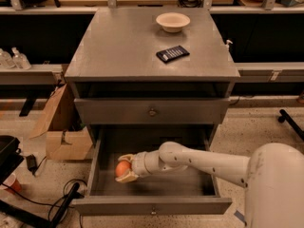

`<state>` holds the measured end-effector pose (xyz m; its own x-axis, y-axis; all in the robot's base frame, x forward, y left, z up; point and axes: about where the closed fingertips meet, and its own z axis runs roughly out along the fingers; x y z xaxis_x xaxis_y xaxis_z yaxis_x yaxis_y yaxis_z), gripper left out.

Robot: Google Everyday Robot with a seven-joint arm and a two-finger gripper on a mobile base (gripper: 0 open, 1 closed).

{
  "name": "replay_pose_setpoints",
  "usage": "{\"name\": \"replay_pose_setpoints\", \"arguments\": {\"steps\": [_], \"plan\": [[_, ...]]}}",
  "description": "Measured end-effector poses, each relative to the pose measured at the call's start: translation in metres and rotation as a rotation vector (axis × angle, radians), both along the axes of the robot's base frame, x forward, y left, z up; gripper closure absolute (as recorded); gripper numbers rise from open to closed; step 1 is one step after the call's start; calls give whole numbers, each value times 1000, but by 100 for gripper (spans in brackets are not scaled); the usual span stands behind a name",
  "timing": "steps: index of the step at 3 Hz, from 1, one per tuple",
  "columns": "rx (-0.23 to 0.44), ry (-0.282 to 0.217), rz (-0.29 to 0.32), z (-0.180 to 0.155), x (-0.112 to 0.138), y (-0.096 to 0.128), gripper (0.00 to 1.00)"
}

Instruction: Pick orange from middle drawer and place on counter

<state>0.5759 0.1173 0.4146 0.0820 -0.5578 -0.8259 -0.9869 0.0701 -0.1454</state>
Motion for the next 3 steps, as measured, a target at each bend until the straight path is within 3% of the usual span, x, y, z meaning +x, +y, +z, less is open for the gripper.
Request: {"name": "replay_pose_setpoints", "arguments": {"steps": [1,2,3], "plan": [[46,19,53,65,-21,-2,100],[107,41,62,153,-12,-22,100],[159,62,78,279,23,-45,100]]}}
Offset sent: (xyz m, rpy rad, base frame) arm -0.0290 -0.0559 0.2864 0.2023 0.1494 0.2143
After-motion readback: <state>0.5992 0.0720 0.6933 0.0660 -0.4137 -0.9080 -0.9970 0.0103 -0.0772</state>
